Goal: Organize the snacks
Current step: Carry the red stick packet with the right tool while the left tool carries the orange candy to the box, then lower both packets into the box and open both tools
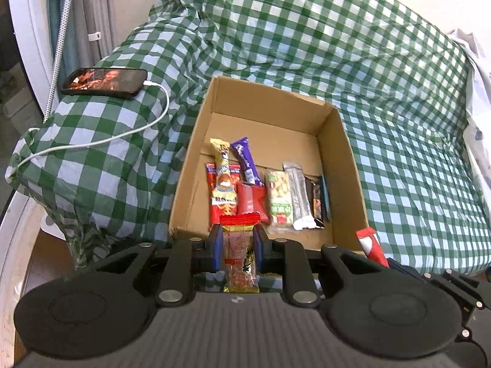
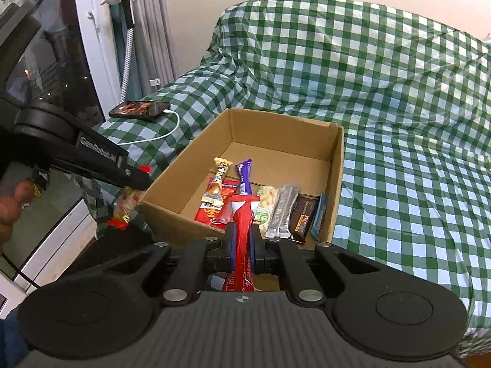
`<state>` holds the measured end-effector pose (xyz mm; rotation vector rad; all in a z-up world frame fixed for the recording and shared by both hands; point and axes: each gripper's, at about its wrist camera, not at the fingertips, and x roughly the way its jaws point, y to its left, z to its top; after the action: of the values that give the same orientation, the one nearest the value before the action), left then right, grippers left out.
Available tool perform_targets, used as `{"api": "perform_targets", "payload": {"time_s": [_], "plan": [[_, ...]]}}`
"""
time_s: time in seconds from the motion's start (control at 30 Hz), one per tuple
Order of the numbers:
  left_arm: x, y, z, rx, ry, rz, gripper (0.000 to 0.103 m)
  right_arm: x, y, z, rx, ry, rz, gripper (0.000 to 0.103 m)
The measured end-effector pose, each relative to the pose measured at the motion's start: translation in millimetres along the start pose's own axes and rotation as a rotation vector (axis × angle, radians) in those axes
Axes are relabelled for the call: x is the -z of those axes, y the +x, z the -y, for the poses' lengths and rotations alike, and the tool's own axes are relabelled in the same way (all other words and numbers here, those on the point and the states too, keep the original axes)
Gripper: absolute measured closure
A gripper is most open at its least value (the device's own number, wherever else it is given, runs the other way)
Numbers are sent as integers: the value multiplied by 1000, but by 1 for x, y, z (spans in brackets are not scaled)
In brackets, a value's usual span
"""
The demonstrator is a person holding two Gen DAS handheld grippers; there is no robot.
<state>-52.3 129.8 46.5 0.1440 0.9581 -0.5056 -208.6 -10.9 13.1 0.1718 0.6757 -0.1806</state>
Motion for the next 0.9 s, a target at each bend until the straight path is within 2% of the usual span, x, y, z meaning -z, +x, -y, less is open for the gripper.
{"api": "perform_targets", "payload": {"time_s": [0.3, 0.9], "plan": [[-29, 26, 0, 0, 3, -14, 80, -19, 29, 10, 12, 6, -5, 94], [-89, 120, 24, -32, 91, -60, 80, -62, 117, 50, 41, 53, -46, 94]]}}
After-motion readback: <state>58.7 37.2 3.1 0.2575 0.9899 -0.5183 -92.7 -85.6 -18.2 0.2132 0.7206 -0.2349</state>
